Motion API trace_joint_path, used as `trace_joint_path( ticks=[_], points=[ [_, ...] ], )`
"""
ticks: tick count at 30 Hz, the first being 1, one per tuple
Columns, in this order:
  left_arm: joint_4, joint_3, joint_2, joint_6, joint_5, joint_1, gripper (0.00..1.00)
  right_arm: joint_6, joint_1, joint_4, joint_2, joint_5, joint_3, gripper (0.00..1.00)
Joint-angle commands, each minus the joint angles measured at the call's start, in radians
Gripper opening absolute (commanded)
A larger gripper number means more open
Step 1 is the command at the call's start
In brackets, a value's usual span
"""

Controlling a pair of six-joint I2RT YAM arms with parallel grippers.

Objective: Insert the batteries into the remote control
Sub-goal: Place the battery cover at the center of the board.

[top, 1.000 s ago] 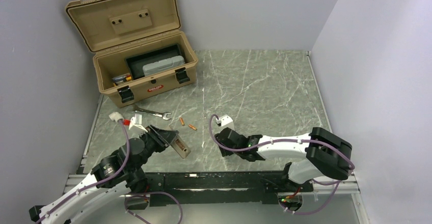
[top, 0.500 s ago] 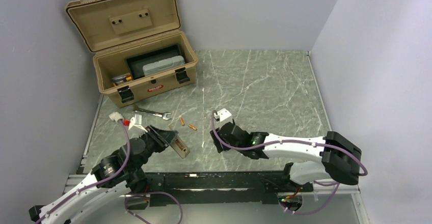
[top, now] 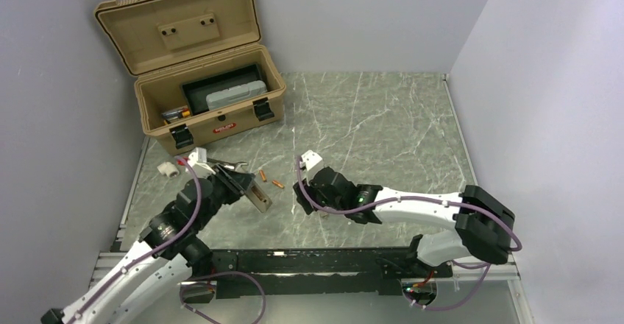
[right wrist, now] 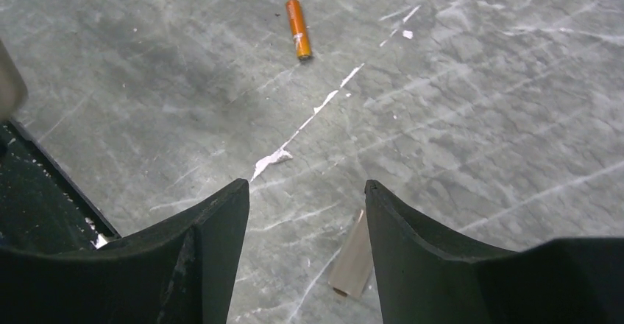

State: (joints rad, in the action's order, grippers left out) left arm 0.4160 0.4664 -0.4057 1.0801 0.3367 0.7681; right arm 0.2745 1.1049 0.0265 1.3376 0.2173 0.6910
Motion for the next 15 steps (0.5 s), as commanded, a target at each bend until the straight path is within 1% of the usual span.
trace_joint_path(
  ticks=[1, 2, 3, 6, 9, 15],
  points=[
    [-0.085, 0.011, 0.039, -0.083, -0.223, -0.225, 0.0, -0.074, -0.008, 0.114, 0.066, -0.088, 0.043, 0.61],
    [-0.092, 0.004, 0.042, -0.09, -0.284, -0.296, 0.0, -0.085, -0.01, 0.121, 0.088, -0.11, 0.058, 0.6],
    [-0.095, -0.001, 0.042, -0.097, -0.321, -0.337, 0.0, -0.095, -0.011, 0.131, 0.11, -0.12, 0.073, 0.6],
    [-0.103, -0.024, 0.044, -0.113, -0.424, -0.429, 0.0, -0.124, -0.016, 0.156, 0.177, -0.155, 0.118, 0.58],
    [-0.104, -0.045, 0.067, -0.125, -0.472, -0.469, 0.0, -0.154, -0.026, 0.173, 0.244, -0.19, 0.161, 0.55],
    [-0.04, -0.035, 0.103, -0.162, -0.48, -0.496, 0.0, -0.186, -0.061, 0.205, 0.358, -0.255, 0.22, 0.5]
  ],
)
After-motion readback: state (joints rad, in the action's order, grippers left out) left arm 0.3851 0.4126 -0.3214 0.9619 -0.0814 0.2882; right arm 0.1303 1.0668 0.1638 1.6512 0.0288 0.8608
